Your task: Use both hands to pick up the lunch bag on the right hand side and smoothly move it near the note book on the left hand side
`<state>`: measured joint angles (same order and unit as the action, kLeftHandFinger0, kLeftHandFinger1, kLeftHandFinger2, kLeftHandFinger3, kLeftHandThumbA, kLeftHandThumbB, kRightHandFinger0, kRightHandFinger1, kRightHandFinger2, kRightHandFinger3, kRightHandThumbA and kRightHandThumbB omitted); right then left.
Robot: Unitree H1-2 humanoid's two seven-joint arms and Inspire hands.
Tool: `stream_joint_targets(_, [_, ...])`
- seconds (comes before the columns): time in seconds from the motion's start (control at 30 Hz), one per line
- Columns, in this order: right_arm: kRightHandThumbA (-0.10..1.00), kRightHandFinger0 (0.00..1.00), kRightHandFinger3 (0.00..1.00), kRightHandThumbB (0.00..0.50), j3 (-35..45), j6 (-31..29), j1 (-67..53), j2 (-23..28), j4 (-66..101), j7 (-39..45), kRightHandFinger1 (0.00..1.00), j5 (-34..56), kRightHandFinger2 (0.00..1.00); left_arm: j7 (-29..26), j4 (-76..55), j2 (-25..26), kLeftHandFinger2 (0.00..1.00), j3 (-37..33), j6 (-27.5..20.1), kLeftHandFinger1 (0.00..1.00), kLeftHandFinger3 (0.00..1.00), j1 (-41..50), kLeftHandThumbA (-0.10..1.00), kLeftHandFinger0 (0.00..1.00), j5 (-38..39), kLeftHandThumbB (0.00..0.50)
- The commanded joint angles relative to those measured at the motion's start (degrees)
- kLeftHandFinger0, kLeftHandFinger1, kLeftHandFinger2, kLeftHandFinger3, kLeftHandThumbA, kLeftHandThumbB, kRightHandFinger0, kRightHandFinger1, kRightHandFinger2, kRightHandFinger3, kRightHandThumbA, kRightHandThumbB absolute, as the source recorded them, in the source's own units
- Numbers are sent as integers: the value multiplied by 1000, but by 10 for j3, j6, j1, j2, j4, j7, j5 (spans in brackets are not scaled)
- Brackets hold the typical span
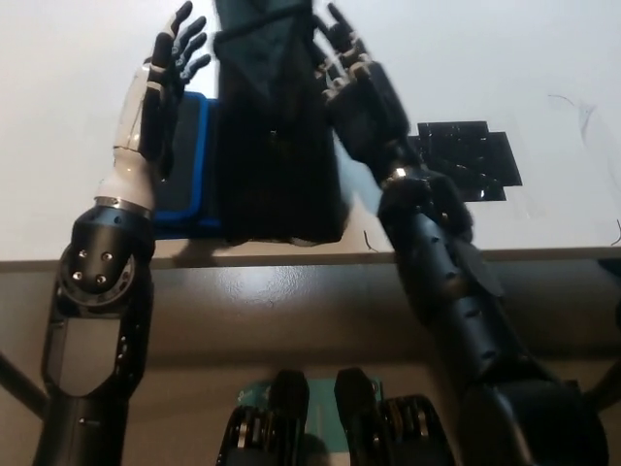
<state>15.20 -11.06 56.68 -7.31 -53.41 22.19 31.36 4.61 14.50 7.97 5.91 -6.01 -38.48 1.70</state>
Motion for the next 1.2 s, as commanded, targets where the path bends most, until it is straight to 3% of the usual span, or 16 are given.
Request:
stream_joint_targets(0.0, [1000,1000,1000,410,-24,-31,-41,39,149,-23,1000,-62,1000,22,-27,35,1000,-3,2,1000,1000,1,1000,1000,8,304])
stream_joint_targets(0.1, [1000,1000,1000,409,-30,6,-103,61,277,-24,1000,-68,1000,36,-36,49,1000,2,8,1000,1000,13,1000,1000,25,320])
stream_joint_targets(0.23, [1000,1000,1000,387,-32,39,-160,83,390,-16,1000,-55,1000,49,-60,64,1000,9,17,1000,1000,33,1000,1000,40,277])
stream_joint_targets(0.27, [1000,1000,1000,411,-31,48,-175,89,416,-16,1000,-50,1000,49,-72,66,1000,11,18,1000,1000,43,1000,1000,41,268])
stream_joint_targets(0.37, [1000,1000,1000,373,-21,69,-238,110,520,-29,1000,-49,1000,56,-103,74,1000,14,23,1000,1000,68,1000,1000,48,303])
stream_joint_targets(0.43, [1000,1000,1000,388,-14,73,-281,127,577,-30,1000,-51,1000,59,-134,78,1000,18,25,1000,1000,94,1000,1000,56,362])
stream_joint_targets(0.5, [1000,1000,1000,393,-11,69,-307,137,599,-25,1000,-48,1000,62,-155,81,1000,21,28,1000,1000,113,1000,1000,62,378])
stream_joint_targets(0.6, [1000,1000,1000,393,-10,52,-352,154,623,-13,1000,-57,1000,70,-184,89,1000,25,22,1000,1000,148,1000,1000,71,345])
stream_joint_targets(0.67, [1000,1000,1000,368,-5,40,-396,157,637,-11,1000,-62,1000,74,-210,90,1000,29,16,1000,1000,185,1000,1000,83,321])
stream_joint_targets(0.7, [1000,1000,1000,331,2,32,-422,156,641,-15,1000,-64,1000,77,-219,91,1000,29,10,1000,1000,209,1000,1000,83,312])
stream_joint_targets(0.73, [1000,1000,1000,334,5,30,-432,155,643,-19,1000,-66,1000,77,-222,92,1000,28,8,1000,1000,218,1000,1000,81,311])
stream_joint_targets(0.77, [1000,1000,1000,305,11,22,-460,150,650,-27,1000,-68,1000,78,-228,96,1000,24,-2,1000,1000,246,1000,1000,68,277])
stream_joint_targets(0.9, [1000,1000,1000,284,8,10,-505,147,653,-27,1000,-66,1000,79,-209,97,1000,25,-47,1000,1000,297,1000,1000,65,265])
stream_joint_targets(1.0, [1000,1000,1000,241,4,-2,-528,142,643,-33,1000,-80,1000,79,-193,100,1000,27,-68,1000,1000,323,1000,1000,66,237])
stream_joint_targets(1.17, [1000,1000,1000,196,-3,-23,-541,130,583,-49,1000,-104,1000,75,-142,108,1000,31,-104,1000,1000,354,1000,1000,63,123])
